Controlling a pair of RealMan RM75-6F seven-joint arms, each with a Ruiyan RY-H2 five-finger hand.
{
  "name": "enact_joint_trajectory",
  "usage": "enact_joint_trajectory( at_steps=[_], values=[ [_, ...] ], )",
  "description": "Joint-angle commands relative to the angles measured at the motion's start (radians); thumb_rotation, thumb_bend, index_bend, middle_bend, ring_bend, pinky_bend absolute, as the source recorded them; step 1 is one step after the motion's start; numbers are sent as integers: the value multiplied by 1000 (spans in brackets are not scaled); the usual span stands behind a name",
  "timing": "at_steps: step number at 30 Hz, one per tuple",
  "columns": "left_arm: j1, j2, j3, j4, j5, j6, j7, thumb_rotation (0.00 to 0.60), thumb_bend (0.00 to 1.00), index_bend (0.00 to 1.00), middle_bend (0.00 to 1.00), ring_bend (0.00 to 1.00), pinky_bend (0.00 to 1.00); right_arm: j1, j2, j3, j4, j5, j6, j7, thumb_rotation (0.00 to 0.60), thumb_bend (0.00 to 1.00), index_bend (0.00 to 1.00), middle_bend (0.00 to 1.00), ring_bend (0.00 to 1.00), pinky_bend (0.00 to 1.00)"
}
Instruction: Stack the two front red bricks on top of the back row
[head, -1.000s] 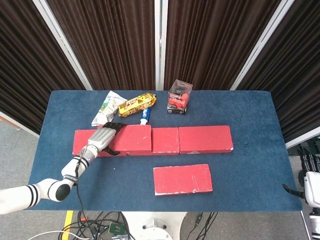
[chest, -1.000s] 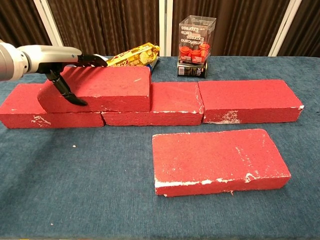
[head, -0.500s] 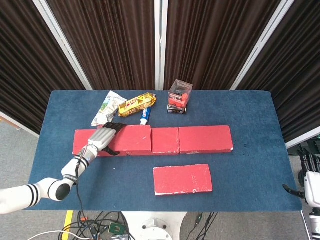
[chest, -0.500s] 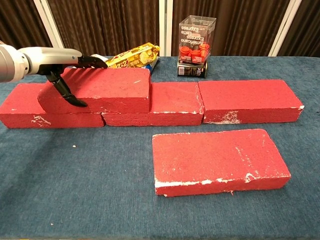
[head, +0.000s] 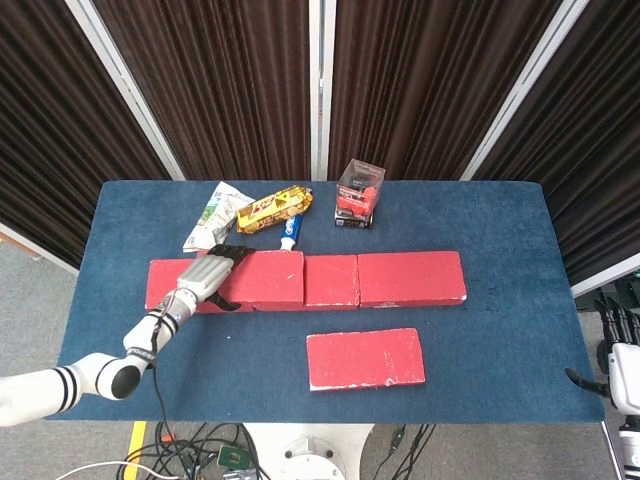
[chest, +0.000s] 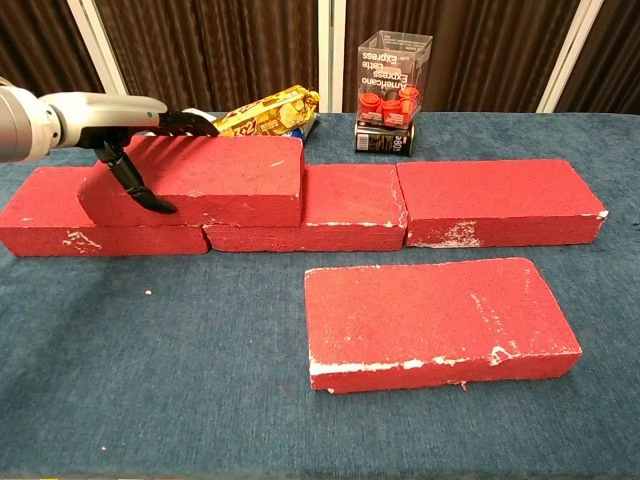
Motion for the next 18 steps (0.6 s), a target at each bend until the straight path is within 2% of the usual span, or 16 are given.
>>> enact_joint_trajectory(
  at_steps=[1,18],
  values=[
    [-6,-2,-1,8,-3,-9,-2,600,192,0,78,33,0,0,-1,0,0,0,0,-1,600,0,0,0,0,0],
    [-9,-3,2,6,-20,-6,2,600,192,0,77,33,0,1,-2,-1,3,6,-6,-2,600,0,0,0,0,0]
  ],
)
